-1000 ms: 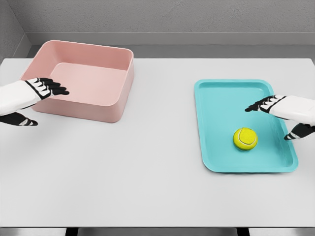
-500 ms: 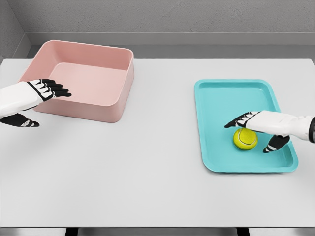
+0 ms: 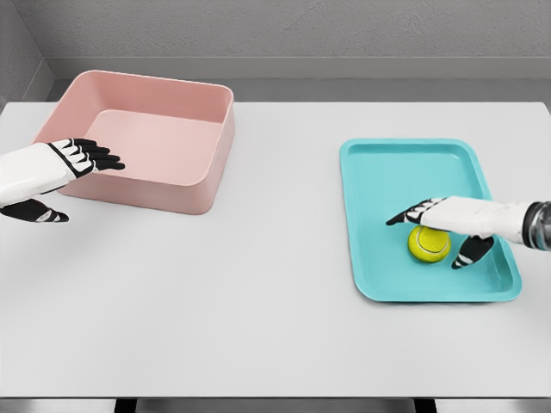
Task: Put the tennis from the blue tray into the pink basket with both arms
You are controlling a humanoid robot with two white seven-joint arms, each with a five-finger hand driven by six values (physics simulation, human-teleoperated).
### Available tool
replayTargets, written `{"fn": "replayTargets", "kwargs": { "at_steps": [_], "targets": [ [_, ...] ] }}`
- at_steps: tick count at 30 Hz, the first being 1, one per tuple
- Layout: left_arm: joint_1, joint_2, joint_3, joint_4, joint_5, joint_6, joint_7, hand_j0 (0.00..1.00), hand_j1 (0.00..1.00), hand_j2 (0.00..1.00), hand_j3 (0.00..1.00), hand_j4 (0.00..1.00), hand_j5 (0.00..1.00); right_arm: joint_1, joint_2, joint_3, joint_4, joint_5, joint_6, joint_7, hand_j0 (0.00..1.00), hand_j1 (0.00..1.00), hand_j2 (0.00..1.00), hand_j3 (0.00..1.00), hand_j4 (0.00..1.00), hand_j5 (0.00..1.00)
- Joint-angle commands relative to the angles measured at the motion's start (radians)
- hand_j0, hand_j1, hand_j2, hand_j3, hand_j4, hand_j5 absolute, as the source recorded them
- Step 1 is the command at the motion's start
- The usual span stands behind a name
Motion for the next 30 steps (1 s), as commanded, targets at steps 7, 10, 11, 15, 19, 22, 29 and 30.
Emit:
{"fn": "replayTargets", "kwargs": {
  "at_steps": [7,10,11,15,19,22,29,30],
  "targets": [
    [0.000,0.003,0.000,0.000,-0.006,0.001,0.000,1.00,1.00,1.00,1.00,1.00,1.00,-0.002,0.002,0.023,0.035,-0.002,0.034,0.000,1.00,1.00,1.00,1.00,1.00,1.00],
    [0.000,0.003,0.000,0.000,-0.006,0.001,0.001,1.00,1.00,1.00,1.00,1.00,1.00,-0.008,0.005,0.025,0.033,-0.002,0.037,0.000,1.00,1.00,1.00,1.00,1.00,1.00],
    [0.000,0.003,0.000,0.000,-0.006,0.001,0.001,1.00,1.00,1.00,1.00,1.00,1.00,-0.008,0.003,0.025,0.033,-0.002,0.037,0.000,1.00,1.00,1.00,1.00,1.00,1.00],
    [0.000,0.003,0.000,0.000,-0.006,0.001,0.001,1.00,1.00,1.00,1.00,1.00,1.00,-0.008,0.003,0.025,0.030,0.000,0.034,0.000,0.68,0.68,0.68,0.68,0.68,0.68],
    [0.000,0.003,0.000,0.000,-0.006,0.001,0.001,1.00,1.00,1.00,1.00,1.00,1.00,-0.012,0.003,0.025,0.027,0.000,0.034,0.000,0.56,0.56,0.56,0.56,0.56,0.56],
    [0.000,0.003,0.001,0.000,-0.006,0.001,0.001,1.00,1.00,1.00,1.00,1.00,1.00,-0.012,0.003,0.025,0.027,0.000,0.034,0.000,0.56,0.56,0.56,0.56,0.56,0.56],
    [0.002,0.003,0.001,0.000,-0.004,0.001,0.001,1.00,1.00,1.00,1.00,1.00,1.00,-0.029,0.003,0.017,0.024,0.000,0.035,0.000,0.54,0.54,0.54,0.54,0.54,0.54],
    [0.002,0.003,0.001,0.000,-0.004,0.001,0.000,1.00,1.00,1.00,1.00,1.00,1.00,-0.031,0.003,0.014,0.023,0.000,0.035,0.000,0.54,0.54,0.54,0.54,0.54,0.54]
  ]
}}
